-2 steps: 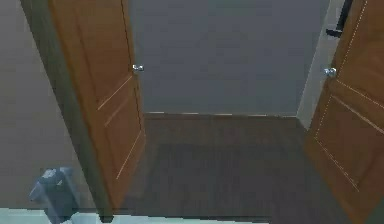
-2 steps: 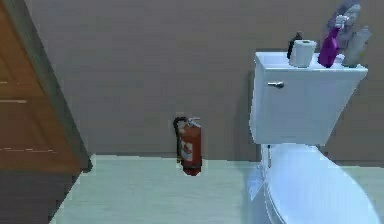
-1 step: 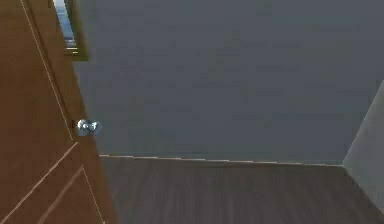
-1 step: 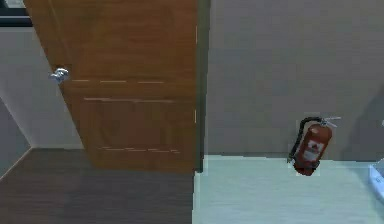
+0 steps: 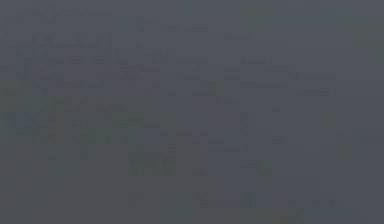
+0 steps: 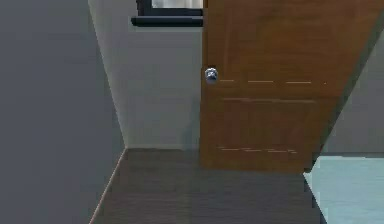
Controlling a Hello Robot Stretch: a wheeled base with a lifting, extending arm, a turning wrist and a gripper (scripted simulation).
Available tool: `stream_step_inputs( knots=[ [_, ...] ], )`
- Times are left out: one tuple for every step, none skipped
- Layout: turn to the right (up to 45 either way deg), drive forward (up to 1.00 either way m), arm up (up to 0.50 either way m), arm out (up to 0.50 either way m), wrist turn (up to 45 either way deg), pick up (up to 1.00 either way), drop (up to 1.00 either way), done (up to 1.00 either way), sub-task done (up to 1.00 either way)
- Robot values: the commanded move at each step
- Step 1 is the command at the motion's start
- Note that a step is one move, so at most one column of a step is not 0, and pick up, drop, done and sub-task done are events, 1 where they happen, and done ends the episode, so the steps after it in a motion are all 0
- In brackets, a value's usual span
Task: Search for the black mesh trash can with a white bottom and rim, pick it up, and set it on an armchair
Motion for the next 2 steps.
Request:
stream_step_inputs(
  knots=[
    [-45.0, 0.00, 0.00, 0.00, 0.0, 0.00, 0.00, 0.00, 0.00],
    [-6.0, 0.00, 0.00, 0.00, 0.0, 0.00, 0.00, 0.00, 0.00]
  ],
)
